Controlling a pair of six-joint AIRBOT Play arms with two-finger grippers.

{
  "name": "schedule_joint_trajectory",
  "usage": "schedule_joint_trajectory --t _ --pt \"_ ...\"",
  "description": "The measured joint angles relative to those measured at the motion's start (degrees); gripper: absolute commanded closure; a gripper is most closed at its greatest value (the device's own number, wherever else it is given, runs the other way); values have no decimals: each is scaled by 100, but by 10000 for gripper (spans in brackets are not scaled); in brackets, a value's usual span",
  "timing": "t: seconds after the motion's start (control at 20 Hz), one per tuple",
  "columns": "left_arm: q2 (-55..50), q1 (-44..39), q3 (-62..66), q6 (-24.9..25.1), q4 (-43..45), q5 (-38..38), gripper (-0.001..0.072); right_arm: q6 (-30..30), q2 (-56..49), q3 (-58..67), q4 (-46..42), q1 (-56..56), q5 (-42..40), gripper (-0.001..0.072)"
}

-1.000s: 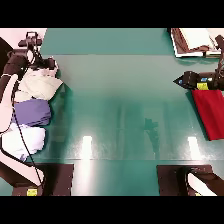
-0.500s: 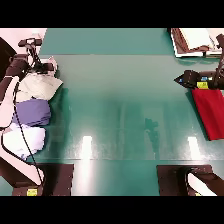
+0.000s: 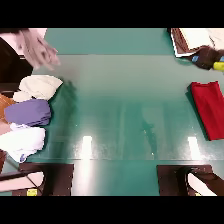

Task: Fold the shirts.

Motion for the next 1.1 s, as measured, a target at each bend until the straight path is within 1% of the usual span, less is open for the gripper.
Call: schedule_joint_trajectory --t 0.1,0.2,0.3,0.4,0.55,0.65,0.75,0.85,1.1 --pt "638 -442 74 175 -4 -402 687 -2 0 313 -2 -2 0 699" --pt "1056 -949 107 249 -2 -885 687 -2 0 560 -2 -2 7 699" --pt "1237 -1541 63 245 -4 -1340 687 -2 0 732 0 -2 55 699" --pt "1261 -2188 -151 166 -85 -1631 686 -4 0 835 2 -2 133 699" --pt "1073 -3060 -715 98 -487 -1740 685 -4 0 905 7 -2 328 699" --pt "855 -3436 -1045 107 -802 -1615 669 -2 0 929 24 -2 494 699" --pt "632 -3571 -1233 179 -957 -1547 669 -4 0 938 28 -2 675 699" --pt "505 -3519 -1325 219 -1071 -1539 669 -4 0 944 35 -2 850 699" --pt "378 -2859 -1423 260 -1412 -1794 669 -2 0 949 44 0 1051 699"
